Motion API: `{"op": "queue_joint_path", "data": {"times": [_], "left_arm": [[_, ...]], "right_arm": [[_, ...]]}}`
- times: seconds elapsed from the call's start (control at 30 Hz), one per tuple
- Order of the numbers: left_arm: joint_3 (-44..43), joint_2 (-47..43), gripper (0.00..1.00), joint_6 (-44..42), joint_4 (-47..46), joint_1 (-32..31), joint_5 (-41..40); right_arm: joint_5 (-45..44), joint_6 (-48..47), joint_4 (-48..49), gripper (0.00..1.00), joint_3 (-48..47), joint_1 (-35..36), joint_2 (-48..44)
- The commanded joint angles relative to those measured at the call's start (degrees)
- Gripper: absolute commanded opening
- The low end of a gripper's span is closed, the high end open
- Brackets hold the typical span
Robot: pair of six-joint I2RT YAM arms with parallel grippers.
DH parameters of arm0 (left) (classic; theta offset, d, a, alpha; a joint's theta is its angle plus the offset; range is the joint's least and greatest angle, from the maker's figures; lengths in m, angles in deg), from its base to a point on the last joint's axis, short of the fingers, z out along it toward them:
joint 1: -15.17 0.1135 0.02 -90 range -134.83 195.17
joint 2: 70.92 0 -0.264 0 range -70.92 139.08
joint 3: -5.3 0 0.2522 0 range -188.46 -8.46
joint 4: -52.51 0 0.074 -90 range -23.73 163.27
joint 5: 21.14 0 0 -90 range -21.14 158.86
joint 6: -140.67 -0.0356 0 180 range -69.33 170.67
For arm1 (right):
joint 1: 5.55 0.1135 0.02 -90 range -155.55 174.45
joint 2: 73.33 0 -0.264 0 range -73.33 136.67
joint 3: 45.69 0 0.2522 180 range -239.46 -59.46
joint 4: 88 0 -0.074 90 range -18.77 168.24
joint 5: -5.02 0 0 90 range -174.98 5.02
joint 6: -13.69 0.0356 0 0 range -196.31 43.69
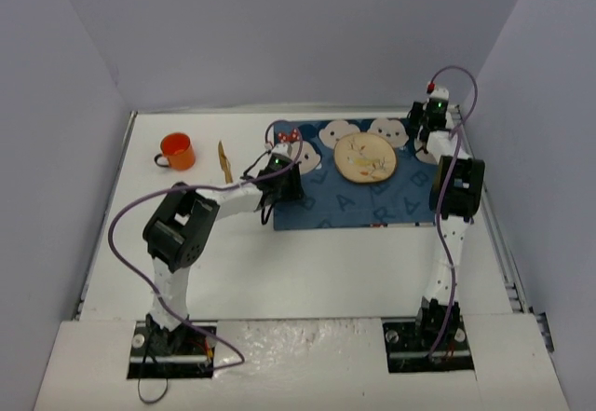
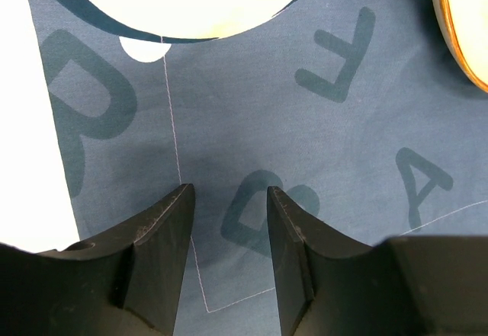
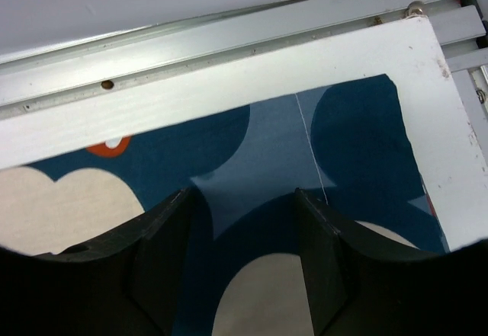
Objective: Set the dinner table for one person
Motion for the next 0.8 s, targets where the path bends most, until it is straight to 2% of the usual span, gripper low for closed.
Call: {"op": "queue_joint_path", "data": {"times": [0.0,0.17,0.47,0.57,0.77], "left_arm": [[4.73,-0.28,0.39,1.97,9.29,-0.44,1.53],[6.07,-0.16,0.39,2.19,9.86,-0.40,1.27],[8.36,-0.85,0.39,2.19,10.31,0.41,1.09],[8.07,-0.77,0.40,1.97,10.38,1.13,1.16],[4.19,-1.20,0.54,0.72,11.69,1.20,0.86]], "right_arm": [[-2.00,0.82,-4.59,0.53,-7.34,-0.66,2.70],[-1.65,1.34,-5.29,0.54,-9.20,-1.35,4.73],[0.55,2.85,-11.27,0.54,-18.63,-2.42,9.86],[1.08,2.77,-11.28,0.58,-19.67,-2.33,10.19],[2.90,1.80,-10.59,0.67,-20.83,-2.34,7.54]]}}
